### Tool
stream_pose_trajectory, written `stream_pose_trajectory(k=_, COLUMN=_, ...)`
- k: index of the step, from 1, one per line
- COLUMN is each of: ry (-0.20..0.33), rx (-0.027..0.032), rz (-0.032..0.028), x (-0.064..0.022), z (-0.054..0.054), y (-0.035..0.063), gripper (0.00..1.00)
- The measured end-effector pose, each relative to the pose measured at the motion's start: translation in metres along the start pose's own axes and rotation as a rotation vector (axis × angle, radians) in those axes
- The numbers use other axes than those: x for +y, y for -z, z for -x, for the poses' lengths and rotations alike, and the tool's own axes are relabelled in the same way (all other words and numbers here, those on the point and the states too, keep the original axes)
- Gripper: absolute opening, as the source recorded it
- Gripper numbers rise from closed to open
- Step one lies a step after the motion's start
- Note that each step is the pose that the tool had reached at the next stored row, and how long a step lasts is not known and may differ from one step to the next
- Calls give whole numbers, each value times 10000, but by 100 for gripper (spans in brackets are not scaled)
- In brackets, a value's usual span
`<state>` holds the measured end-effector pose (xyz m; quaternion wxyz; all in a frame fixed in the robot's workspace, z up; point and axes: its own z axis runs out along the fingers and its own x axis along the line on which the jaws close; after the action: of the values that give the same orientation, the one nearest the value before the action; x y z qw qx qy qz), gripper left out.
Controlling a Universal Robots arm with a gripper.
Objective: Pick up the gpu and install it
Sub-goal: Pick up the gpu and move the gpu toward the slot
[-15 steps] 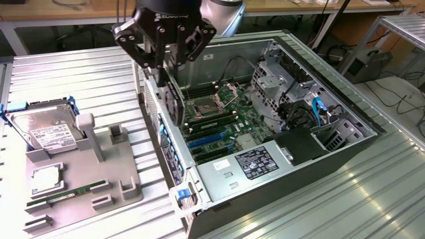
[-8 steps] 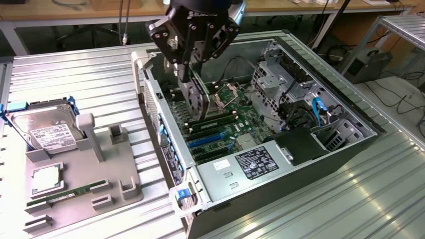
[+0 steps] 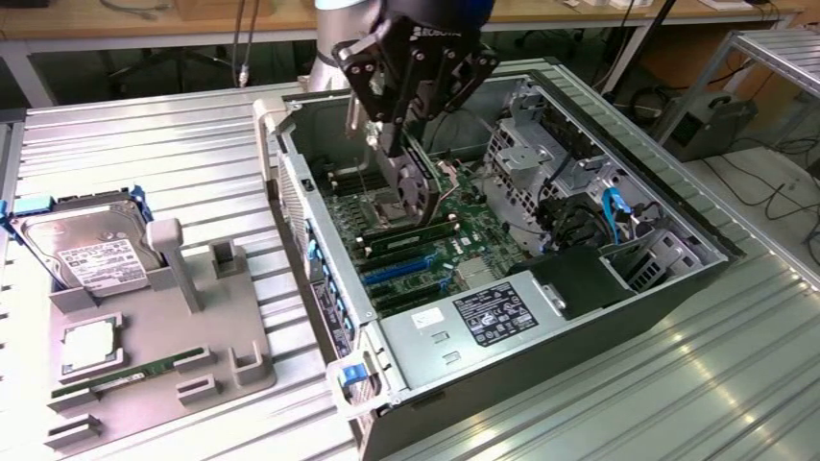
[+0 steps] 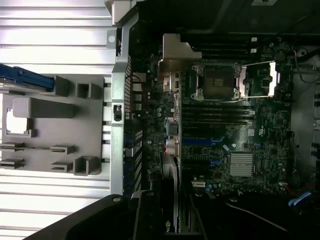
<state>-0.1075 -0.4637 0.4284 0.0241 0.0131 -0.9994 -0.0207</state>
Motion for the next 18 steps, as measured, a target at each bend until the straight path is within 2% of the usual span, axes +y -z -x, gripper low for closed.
stream_pose_trajectory(k=4, ry=-1, rx=52, rz=-6, x=-4, z=217, y=-73, gripper=26)
stream_pose_trajectory(k=7, ry=-2, rx=67, rz=-7, x=8, z=357, y=-122, gripper=26)
stream_pose_trajectory(k=9, ry=-2, rx=74, rz=-8, x=30, z=450, y=-155, gripper=26)
stream_pose_trajectory(k=11, ry=-1, rx=85, rz=-8, x=77, z=595, y=-206, gripper=26)
stream_pose_trajectory(k=15, ry=-7, rx=100, rz=-6, x=120, z=750, y=-300, gripper=26)
stream_pose_trajectory(k=18, ry=-9, rx=116, rz=-8, x=119, z=769, y=-314, gripper=26)
